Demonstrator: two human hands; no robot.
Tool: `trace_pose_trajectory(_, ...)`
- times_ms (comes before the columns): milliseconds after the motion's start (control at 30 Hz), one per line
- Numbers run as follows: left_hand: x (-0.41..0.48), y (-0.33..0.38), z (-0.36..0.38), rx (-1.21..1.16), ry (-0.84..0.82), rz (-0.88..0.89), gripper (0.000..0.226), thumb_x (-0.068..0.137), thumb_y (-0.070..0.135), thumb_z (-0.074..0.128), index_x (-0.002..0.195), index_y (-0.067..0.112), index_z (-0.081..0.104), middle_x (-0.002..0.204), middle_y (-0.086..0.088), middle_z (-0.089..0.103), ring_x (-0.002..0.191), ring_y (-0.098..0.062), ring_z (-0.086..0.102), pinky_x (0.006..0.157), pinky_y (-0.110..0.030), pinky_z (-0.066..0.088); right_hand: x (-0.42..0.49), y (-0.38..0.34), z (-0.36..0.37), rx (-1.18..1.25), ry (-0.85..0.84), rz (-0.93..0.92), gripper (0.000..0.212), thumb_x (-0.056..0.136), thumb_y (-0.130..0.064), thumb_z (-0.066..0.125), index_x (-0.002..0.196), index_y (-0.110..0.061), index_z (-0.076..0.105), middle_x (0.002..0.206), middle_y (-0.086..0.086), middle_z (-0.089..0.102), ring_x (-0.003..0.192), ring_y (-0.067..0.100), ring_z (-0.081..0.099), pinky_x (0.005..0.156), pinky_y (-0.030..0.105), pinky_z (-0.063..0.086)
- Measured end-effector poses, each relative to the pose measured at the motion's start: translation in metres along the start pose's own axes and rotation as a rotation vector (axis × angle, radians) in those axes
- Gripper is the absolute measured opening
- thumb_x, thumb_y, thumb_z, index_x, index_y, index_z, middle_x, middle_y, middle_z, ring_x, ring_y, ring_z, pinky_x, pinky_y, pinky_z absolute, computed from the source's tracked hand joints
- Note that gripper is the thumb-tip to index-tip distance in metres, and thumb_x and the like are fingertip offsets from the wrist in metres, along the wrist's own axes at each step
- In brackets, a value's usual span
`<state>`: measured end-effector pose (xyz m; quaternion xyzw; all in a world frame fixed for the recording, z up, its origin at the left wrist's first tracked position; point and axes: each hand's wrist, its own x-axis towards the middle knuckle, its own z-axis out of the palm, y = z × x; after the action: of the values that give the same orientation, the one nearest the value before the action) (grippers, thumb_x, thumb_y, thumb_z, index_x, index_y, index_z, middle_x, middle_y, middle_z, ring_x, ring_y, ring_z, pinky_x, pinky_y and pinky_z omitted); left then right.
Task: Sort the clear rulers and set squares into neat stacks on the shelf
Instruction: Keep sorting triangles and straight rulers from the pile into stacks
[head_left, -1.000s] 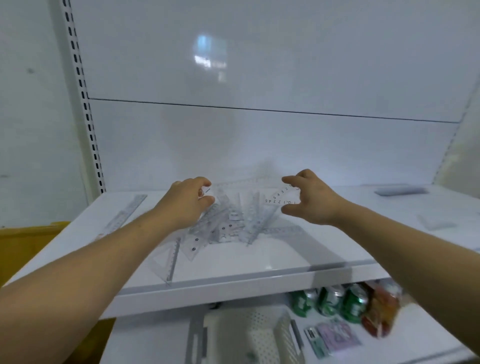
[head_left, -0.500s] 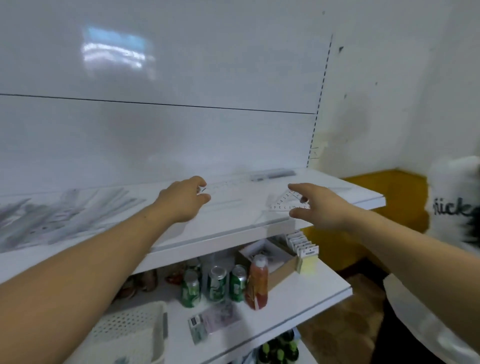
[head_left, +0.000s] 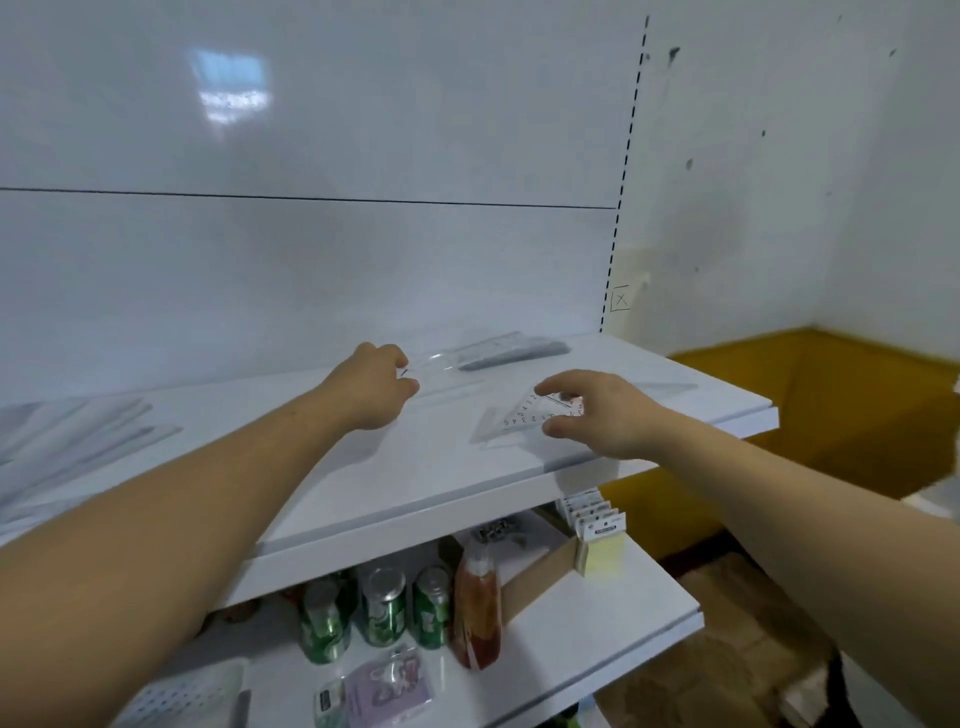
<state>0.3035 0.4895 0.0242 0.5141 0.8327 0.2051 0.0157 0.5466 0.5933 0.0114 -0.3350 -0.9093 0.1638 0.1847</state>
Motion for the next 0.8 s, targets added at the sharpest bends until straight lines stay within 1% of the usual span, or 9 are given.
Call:
trace_pose_trajectory(100,0.031,0.001,0.007,0.035,-0.036,0.011,0.044,0.098,0.034,0.045,0.138,0.016,0.041,0.139,-0.011,0.036,0.116,-0.029,0.049,0.09,-0.031,0.038,0.032,0.006,0.007,-0.006,-0.073,-0.02,0.046,0.086,-0.037,0.065,0.13,-0.029,0.053,0.132,-0.008,0.054,0.116,0.01,0.05,0.093,0.024,0.039)
trace_pose_trajectory(200,0.057,0.006,0.014,0.011,-0.045,0.003,0.045,0.097,0.033,0.045,0.138,0.015,0.041,0.139,-0.011,0.037,0.119,-0.028,0.048,0.094,-0.032,0.037,0.058,0.013,0.013,-0.013,-0.159,-0.047,0.049,0.084,-0.038,0.067,0.13,-0.03,0.053,0.132,-0.009,0.054,0.116,0.009,0.05,0.098,0.026,0.04)
trace_pose_trajectory(333,0.077,0.008,0.027,-0.009,-0.038,-0.031,0.044,0.096,0.032,0.049,0.136,0.014,0.044,0.137,-0.012,0.04,0.117,-0.028,0.048,0.093,-0.03,0.037,0.079,0.024,0.019,-0.024,-0.226,-0.07,0.052,0.081,-0.041,0.067,0.13,-0.033,0.052,0.132,-0.012,0.052,0.118,0.007,0.049,0.102,0.027,0.039)
trace_pose_trajectory(400,0.082,0.007,0.033,-0.01,-0.036,-0.058,0.043,0.095,0.031,0.05,0.135,0.014,0.045,0.135,-0.012,0.042,0.116,-0.028,0.049,0.091,-0.03,0.037,0.086,0.028,0.021,-0.023,-0.262,-0.111,0.052,0.081,-0.042,0.067,0.13,-0.032,0.053,0.128,-0.013,0.053,0.114,0.006,0.049,0.099,0.024,0.039)
trace_pose_trajectory(467,0.087,0.006,0.039,-0.026,-0.025,-0.091,0.042,0.095,0.03,0.052,0.133,0.014,0.046,0.134,-0.012,0.045,0.113,-0.027,0.051,0.089,-0.029,0.038,0.092,0.03,0.023,-0.016,-0.287,-0.163,0.051,0.082,-0.043,0.067,0.13,-0.032,0.053,0.12,-0.016,0.053,0.105,0.004,0.048,0.092,0.02,0.037)
trace_pose_trajectory(533,0.089,0.007,0.044,-0.045,-0.013,-0.126,0.042,0.094,0.03,0.054,0.132,0.014,0.048,0.131,-0.011,0.048,0.111,-0.027,0.052,0.088,-0.029,0.038,0.097,0.034,0.023,-0.007,-0.307,-0.211,0.051,0.081,-0.045,0.067,0.129,-0.033,0.053,0.118,-0.016,0.053,0.102,0.003,0.047,0.088,0.018,0.034)
trace_pose_trajectory(700,0.095,0.019,0.052,-0.076,0.002,-0.201,0.039,0.092,0.028,0.057,0.128,0.015,0.051,0.124,-0.009,0.056,0.107,-0.025,0.055,0.087,-0.029,0.04,0.102,0.045,0.023,0.005,-0.35,-0.309,0.054,0.081,-0.05,0.066,0.13,-0.033,0.052,0.128,-0.013,0.054,0.104,0.003,0.046,0.088,0.019,0.033)
trace_pose_trajectory(800,0.101,0.03,0.055,-0.057,0.006,-0.205,0.04,0.092,0.029,0.057,0.129,0.015,0.051,0.127,-0.009,0.055,0.112,-0.025,0.053,0.09,-0.028,0.039,0.101,0.05,0.024,0.022,-0.37,-0.354,0.058,0.082,-0.05,0.065,0.133,-0.03,0.049,0.133,-0.012,0.052,0.113,0.006,0.048,0.095,0.021,0.036)
